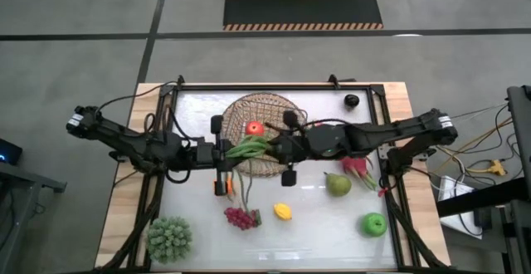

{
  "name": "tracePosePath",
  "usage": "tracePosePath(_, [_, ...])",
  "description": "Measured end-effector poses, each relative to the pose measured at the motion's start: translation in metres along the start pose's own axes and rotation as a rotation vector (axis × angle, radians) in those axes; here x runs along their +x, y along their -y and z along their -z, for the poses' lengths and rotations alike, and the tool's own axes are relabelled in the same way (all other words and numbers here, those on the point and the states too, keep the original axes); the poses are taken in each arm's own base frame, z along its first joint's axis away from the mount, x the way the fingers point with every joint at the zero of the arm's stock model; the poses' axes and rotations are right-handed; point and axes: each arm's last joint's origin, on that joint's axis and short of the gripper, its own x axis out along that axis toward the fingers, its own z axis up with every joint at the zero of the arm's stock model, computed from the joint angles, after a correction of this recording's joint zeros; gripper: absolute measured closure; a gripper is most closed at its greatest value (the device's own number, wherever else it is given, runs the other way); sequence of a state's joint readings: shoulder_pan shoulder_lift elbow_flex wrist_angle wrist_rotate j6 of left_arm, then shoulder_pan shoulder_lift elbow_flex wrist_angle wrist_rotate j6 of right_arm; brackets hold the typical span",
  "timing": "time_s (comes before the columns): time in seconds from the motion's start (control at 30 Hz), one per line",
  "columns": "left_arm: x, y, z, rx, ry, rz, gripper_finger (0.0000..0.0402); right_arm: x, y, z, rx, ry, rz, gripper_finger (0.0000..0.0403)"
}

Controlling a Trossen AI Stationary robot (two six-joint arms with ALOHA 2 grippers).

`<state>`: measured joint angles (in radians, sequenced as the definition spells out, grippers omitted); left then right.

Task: Build produce basket
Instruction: Put the string beans into the wire basket

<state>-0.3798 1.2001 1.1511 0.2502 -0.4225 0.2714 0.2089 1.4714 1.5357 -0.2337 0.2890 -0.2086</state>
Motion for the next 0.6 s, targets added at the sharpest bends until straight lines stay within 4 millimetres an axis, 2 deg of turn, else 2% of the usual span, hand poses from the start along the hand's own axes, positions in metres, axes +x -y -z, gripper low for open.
tracePosePath(0.1, [0.001, 0.000, 0.000, -0.004, 0.003, 0.000, 0.0402, 0.008, -0.003, 0.004, -0.011, -0.004, -0.002, 0.0281])
tracePosePath(0.37, [0.001, 0.000, 0.003, 0.015, -0.025, -0.027, 0.0401, 0.003, -0.003, -0.001, -0.006, 0.039, -0.062, 0.0127])
tracePosePath(0.5, [-0.003, -0.002, 0.013, 0.066, -0.105, -0.134, 0.0401, -0.013, 0.002, -0.001, -0.002, -0.021, -0.074, 0.0080])
tracePosePath(0.6, [-0.011, -0.007, 0.014, 0.066, -0.109, -0.150, 0.0401, -0.028, 0.008, -0.005, 0.017, -0.068, -0.071, 0.0057])
